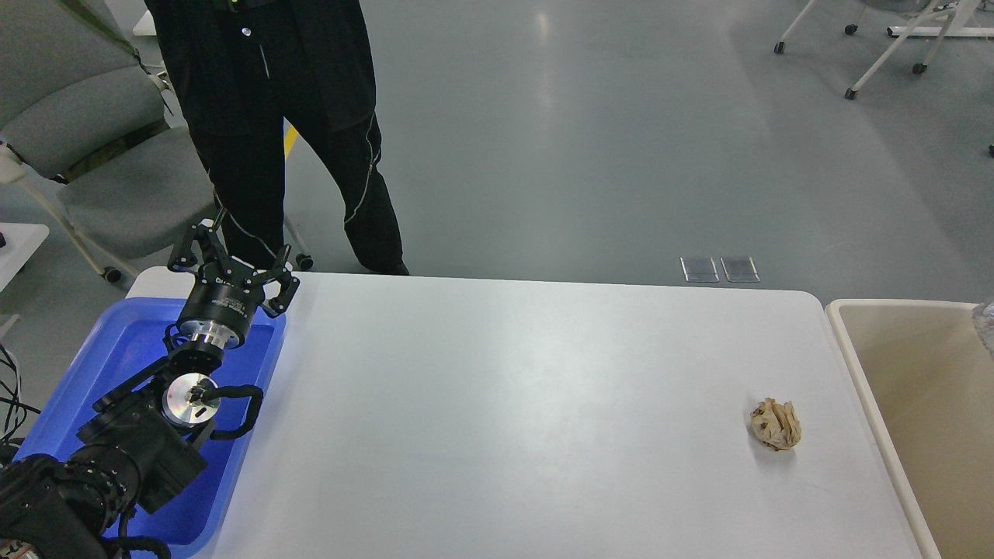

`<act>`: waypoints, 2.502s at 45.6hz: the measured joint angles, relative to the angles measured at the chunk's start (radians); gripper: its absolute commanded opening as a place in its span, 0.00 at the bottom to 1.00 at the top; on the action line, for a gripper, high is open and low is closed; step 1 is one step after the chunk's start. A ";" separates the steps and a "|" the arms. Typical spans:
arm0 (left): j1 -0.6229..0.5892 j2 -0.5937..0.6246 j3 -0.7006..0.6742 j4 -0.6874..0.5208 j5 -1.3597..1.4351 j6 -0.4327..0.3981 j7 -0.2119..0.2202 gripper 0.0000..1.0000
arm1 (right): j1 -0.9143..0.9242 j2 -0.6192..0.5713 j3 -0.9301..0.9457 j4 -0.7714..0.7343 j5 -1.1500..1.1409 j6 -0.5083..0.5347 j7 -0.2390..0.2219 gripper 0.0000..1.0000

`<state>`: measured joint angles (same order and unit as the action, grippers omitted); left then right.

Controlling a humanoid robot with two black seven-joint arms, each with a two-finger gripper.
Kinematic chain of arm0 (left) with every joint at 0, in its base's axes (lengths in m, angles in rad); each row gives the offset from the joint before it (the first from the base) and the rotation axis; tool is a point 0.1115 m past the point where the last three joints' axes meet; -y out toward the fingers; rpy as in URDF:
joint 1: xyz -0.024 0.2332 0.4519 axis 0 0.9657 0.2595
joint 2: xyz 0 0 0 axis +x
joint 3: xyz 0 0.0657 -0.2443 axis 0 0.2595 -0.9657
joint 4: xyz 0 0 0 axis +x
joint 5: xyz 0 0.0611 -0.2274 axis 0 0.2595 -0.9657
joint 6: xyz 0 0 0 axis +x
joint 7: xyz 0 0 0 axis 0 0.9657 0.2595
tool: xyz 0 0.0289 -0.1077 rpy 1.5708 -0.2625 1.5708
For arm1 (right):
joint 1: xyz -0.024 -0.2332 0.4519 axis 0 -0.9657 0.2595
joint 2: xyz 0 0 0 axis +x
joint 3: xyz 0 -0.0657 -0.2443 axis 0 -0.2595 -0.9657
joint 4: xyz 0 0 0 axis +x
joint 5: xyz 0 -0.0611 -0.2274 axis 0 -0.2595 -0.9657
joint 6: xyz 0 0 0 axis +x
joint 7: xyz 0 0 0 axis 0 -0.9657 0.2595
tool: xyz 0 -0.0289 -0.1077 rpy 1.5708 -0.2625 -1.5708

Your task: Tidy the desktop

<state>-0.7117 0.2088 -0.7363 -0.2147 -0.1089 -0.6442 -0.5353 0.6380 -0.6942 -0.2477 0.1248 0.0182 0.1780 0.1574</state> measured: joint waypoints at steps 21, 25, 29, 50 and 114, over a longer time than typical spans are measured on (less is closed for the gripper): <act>0.000 0.000 0.000 0.000 0.000 0.000 0.000 1.00 | -0.059 0.186 0.095 -0.096 0.022 -0.119 -0.064 0.00; 0.000 0.000 0.000 0.000 0.000 0.000 0.000 1.00 | -0.065 0.204 0.099 -0.100 0.022 -0.141 -0.068 0.00; 0.000 0.000 0.000 0.000 0.000 0.000 0.000 1.00 | -0.068 0.213 0.101 -0.102 0.022 -0.155 -0.070 0.00; 0.000 0.000 -0.001 0.000 0.000 0.000 0.000 1.00 | -0.104 0.232 0.112 -0.107 0.024 -0.272 -0.093 1.00; 0.000 0.000 -0.001 0.000 0.000 0.000 0.000 1.00 | 0.014 -0.040 0.684 0.288 0.039 -0.047 -0.061 1.00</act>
<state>-0.7118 0.2086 -0.7371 -0.2148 -0.1089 -0.6442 -0.5354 0.6518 -0.7339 0.4365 0.4132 0.0569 0.1306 0.0968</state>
